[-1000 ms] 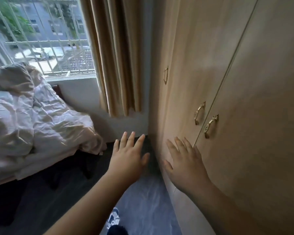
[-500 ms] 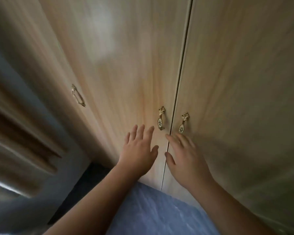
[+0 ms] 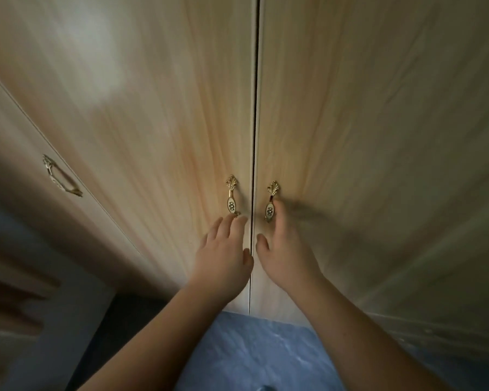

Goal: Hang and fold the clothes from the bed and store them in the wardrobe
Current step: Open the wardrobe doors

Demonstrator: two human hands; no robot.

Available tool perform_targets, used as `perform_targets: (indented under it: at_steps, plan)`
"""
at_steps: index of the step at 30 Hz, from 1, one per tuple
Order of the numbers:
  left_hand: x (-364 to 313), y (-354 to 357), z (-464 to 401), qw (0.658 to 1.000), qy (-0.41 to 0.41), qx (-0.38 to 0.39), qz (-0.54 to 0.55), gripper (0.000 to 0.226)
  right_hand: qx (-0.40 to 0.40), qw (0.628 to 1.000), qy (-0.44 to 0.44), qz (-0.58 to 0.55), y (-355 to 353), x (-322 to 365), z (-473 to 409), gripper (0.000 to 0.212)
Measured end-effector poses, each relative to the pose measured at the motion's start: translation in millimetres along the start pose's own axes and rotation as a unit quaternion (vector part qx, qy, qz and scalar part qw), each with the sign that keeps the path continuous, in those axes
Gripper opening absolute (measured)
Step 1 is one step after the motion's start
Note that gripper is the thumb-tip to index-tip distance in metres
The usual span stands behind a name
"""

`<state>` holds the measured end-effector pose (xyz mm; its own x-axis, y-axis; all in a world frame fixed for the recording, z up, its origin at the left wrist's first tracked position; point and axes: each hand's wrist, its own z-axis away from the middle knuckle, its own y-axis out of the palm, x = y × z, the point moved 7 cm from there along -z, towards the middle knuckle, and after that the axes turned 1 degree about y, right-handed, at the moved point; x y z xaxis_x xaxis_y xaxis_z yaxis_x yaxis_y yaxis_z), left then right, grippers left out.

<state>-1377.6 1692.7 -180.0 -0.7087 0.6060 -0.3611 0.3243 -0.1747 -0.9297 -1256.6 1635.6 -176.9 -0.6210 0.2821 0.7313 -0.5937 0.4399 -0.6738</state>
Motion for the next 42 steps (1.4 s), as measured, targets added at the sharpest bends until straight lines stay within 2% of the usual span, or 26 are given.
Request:
perform_targets:
  at_steps: [3, 7, 9, 14, 18, 21, 23, 26, 31, 38, 40, 42]
  plan:
    - [5, 0, -1, 1.000, -0.010, 0.009, 0.008, 0.065, 0.001, 0.997, 0.027, -0.074, 7, -1, 1, 0.083]
    - [9, -18, 10, 1.000, 0.003, -0.005, 0.005, 0.065, -0.019, 0.975, 0.087, -0.204, 6, -7, 6, 0.068]
    - [7, -28, 21, 1.000, 0.015, -0.009, 0.003, 0.064, -0.023, 0.970, 0.097, -0.221, 8, -5, 19, 0.064]
    - [4, -38, 66, 0.998, 0.069, 0.009, 0.012, 0.063, -0.078, 0.966, 0.105, -0.223, 6, -6, 90, 0.049]
    - [0, -35, 115, 0.991, 0.113, 0.044, 0.059, 0.062, -0.118, 0.965, 0.141, -0.187, -9, -12, 173, 0.064]
    - [-19, -29, 147, 0.980, 0.166, 0.074, 0.084, 0.061, -0.204, 0.948, 0.182, -0.162, -32, -21, 228, 0.069]
    - [-40, -24, 165, 0.972, 0.197, 0.087, 0.096, 0.058, -0.266, 0.931, 0.192, -0.161, -53, -30, 260, 0.065]
    - [-81, -14, 185, 0.958, 0.240, 0.108, 0.116, 0.058, -0.313, 0.918, 0.191, -0.153, -83, -36, 302, 0.058]
    - [-151, 7, 218, 0.937, 0.301, 0.144, 0.105, 0.061, -0.347, 0.910, 0.200, -0.104, -116, -54, 353, 0.058]
    - [-236, 40, 251, 0.917, 0.349, 0.171, 0.095, 0.061, -0.405, 0.863, 0.284, -0.099, -184, -130, 414, 0.051]
    - [-258, 45, 261, 0.914, 0.356, 0.167, 0.103, 0.061, -0.390, 0.866, 0.296, -0.098, -200, -139, 427, 0.055]
    - [-275, 49, 270, 0.912, 0.360, 0.165, 0.104, 0.061, -0.358, 0.885, 0.288, -0.074, -207, -136, 438, 0.065]
